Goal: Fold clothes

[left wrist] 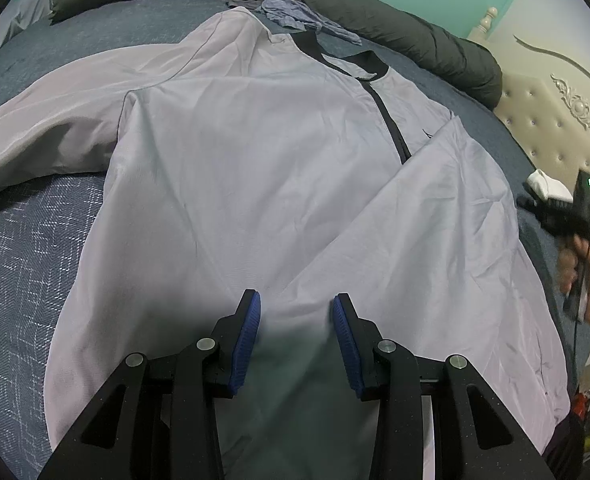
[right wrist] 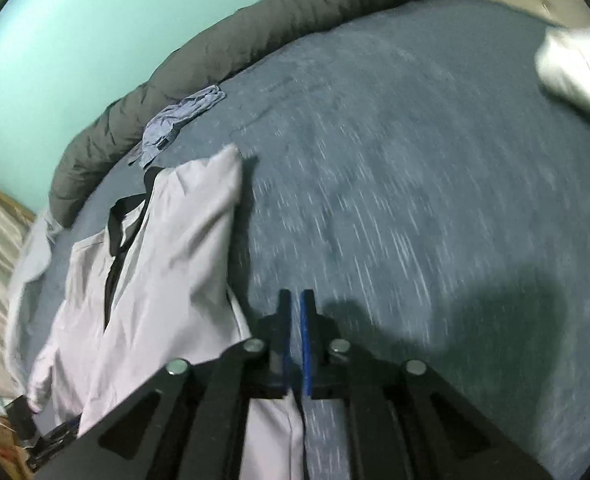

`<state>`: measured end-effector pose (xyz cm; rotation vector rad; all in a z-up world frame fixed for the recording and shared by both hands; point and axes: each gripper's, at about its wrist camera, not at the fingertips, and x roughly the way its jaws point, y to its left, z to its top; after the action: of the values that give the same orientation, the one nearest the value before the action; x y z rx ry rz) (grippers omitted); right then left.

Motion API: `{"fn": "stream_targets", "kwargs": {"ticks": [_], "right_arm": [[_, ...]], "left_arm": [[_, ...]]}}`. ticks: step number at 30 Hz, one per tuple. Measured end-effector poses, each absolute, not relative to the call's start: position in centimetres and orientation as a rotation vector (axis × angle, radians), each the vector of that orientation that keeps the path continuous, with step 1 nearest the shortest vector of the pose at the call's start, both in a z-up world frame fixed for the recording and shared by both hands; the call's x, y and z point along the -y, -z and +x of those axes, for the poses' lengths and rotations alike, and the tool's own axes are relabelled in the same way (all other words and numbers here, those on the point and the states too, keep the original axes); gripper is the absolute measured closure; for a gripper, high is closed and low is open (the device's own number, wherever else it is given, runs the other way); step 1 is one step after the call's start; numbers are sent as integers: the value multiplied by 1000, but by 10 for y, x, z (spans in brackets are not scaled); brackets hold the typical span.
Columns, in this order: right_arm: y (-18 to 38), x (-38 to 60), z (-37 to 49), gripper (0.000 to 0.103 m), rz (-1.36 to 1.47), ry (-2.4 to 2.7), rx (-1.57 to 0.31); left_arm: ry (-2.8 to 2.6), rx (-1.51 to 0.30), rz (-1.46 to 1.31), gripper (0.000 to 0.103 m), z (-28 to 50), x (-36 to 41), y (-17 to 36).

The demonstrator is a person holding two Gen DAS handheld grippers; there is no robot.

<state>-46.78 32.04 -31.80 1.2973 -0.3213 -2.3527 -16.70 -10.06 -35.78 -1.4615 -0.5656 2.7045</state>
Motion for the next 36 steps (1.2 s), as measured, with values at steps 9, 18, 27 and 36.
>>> {"fn": "stream_targets", "kwargs": {"ticks": [9, 18, 27, 36], "right_arm": [[309, -251, -549, 63, 1399, 2326, 261], [320, -201, -600, 63, 1550, 2347, 114], [333, -163, -612, 100, 1614, 2393, -168], [332, -121, -615, 103, 1472, 2513, -588]], "left_arm": [[-2694, 574, -1463, 62, -168, 101, 358], [-2664, 565, -1470, 62, -162, 101, 358], [-2656, 558, -1467, 62, -159, 100, 360], [-2661, 548, -1463, 62, -154, 98, 360]]}}
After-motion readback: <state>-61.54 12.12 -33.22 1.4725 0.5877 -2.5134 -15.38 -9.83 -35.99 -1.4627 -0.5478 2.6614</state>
